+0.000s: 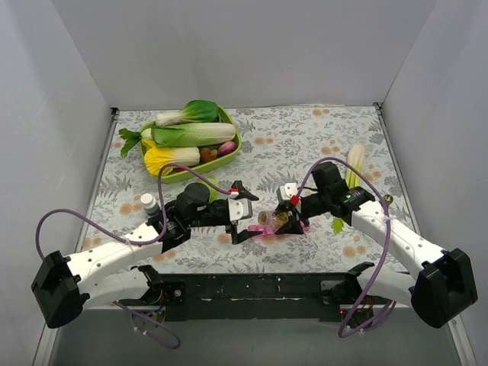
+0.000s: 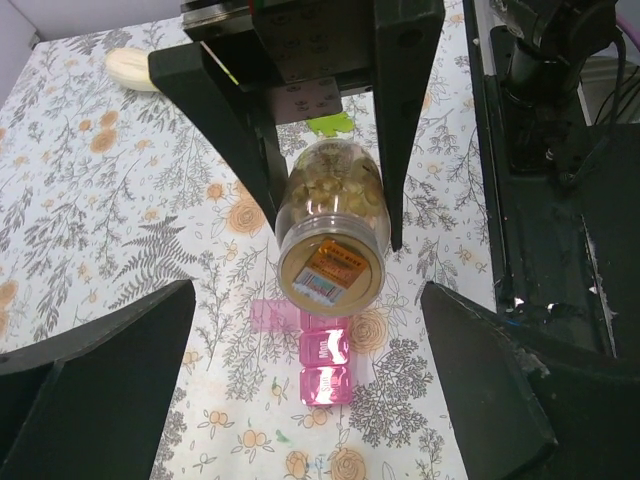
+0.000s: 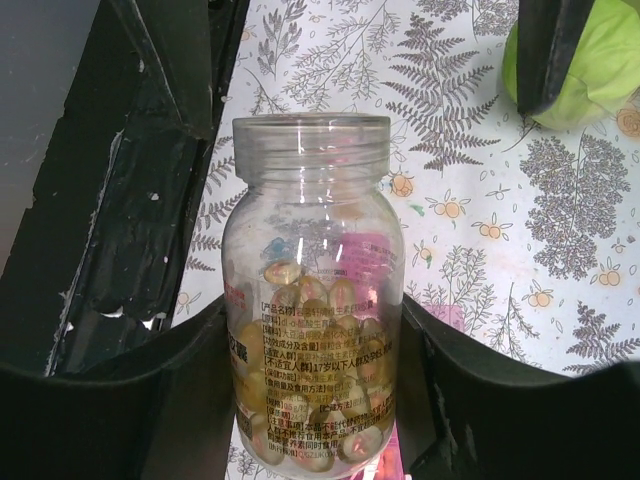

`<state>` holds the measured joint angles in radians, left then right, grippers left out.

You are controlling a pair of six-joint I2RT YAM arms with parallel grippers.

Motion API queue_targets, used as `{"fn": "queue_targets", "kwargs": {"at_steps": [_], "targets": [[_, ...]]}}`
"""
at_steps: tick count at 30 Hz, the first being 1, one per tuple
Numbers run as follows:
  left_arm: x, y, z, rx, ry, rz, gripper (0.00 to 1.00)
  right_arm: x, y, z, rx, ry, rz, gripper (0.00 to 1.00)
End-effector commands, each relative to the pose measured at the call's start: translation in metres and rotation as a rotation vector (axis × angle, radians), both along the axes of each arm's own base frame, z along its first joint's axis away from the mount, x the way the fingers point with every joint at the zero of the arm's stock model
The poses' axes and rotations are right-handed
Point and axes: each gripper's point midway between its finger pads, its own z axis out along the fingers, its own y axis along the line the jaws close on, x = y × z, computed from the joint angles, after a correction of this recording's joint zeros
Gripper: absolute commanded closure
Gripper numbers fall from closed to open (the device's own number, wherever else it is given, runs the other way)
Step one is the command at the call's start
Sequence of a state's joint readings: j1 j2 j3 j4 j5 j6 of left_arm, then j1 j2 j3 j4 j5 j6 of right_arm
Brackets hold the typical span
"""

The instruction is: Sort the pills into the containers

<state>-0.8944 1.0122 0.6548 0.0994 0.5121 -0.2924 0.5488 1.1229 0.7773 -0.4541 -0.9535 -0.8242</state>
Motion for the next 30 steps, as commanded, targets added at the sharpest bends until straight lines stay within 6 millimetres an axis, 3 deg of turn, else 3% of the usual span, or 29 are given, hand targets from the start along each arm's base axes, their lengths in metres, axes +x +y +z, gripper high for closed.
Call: {"fn": "queue_targets", "kwargs": {"at_steps": [1, 5, 8, 9, 11, 15, 18, 19, 20, 22, 23, 28, 30], "targets": [[0.001, -0.014, 0.029, -0.052, -0.111, -0.041, 0.03, -0.005, 0.0, 0.008, 0.04, -0.015, 0.027, 0.99], [0.0, -0.022, 0.03, -0.049, -0.051, -0.042, 0.18, -0.005, 0.001, 0.008, 0.041, -0.011, 0.028, 0.99], [0.001, -0.025, 0.024, -0.021, 0.009, -0.041, 0.44, -0.005, 0.001, 0.008, 0.041, -0.011, 0.028, 0.99], [0.0, -0.025, 0.022, -0.012, 0.025, -0.039, 0.63, -0.005, 0.001, 0.009, 0.041, -0.012, 0.028, 0.99], [0.0, -0.026, 0.02, -0.004, 0.052, -0.032, 0.8, -0.005, 0.0, 0.008, 0.039, -0.01, 0.027, 0.99], [-0.001, -0.022, 0.015, 0.015, 0.157, 0.014, 1.0, -0.005, 0.0, 0.008, 0.038, -0.011, 0.025, 0.99], [-0.002, -0.019, 0.011, 0.024, 0.249, 0.056, 1.0, -0.004, 0.0, 0.009, 0.038, -0.013, 0.023, 0.99], [-0.004, -0.019, 0.013, 0.018, 0.269, 0.059, 0.9, -0.004, 0.0, 0.009, 0.038, -0.013, 0.023, 0.99], [-0.005, -0.018, 0.01, 0.018, 0.285, 0.064, 0.73, -0.004, 0.0, 0.008, 0.038, -0.011, 0.024, 0.99], [-0.008, -0.015, 0.018, -0.016, 0.297, 0.072, 0.59, -0.004, 0.0, 0.009, 0.039, -0.012, 0.025, 0.99], [-0.007, -0.011, 0.017, -0.021, 0.301, 0.094, 0.45, -0.004, 0.0, 0.009, 0.038, -0.009, 0.022, 0.99], [-0.007, -0.001, 0.043, -0.126, 0.261, 0.128, 0.24, -0.004, 0.0, 0.009, 0.039, -0.012, 0.025, 0.99], [-0.009, 0.002, 0.041, -0.121, 0.249, 0.125, 0.17, -0.004, 0.001, 0.009, 0.038, -0.011, 0.026, 0.99]]}}
